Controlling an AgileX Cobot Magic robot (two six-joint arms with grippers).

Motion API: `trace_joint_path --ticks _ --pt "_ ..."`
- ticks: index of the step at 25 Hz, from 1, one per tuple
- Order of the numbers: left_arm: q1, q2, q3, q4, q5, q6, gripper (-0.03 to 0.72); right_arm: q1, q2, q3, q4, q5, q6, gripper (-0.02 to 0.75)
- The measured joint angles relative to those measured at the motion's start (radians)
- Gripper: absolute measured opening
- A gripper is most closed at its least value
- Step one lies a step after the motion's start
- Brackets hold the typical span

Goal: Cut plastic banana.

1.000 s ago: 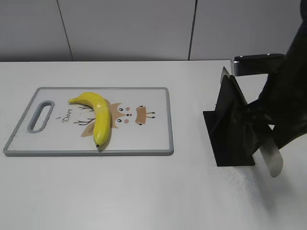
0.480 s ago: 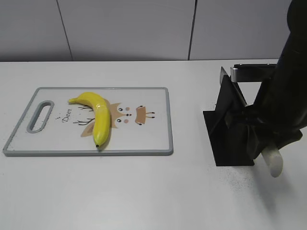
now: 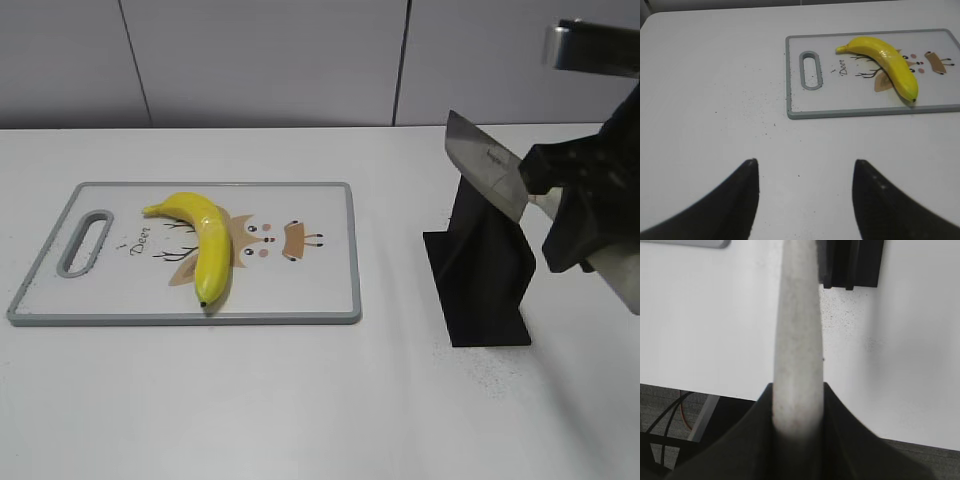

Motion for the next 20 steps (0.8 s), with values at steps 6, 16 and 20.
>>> trace_joint_path --ticks 6,16,20 --pt "0.000 0.000 0.000 0.000 0.000 0.000 0.578 0.000 -0.065 -0.049 -0.070 0.067 0.003 0.162" --pt "0.000 0.093 -0.029 -0.024 -0.015 0.034 0.578 0.000 -0.067 -0.178 -0.128 0.098 -0.300 0.162" --pt "-0.010 0.221 -0.085 -0.048 -0.095 0.069 0.578 0.000 -0.040 -0.259 -0.135 0.105 -0.401 0.162"
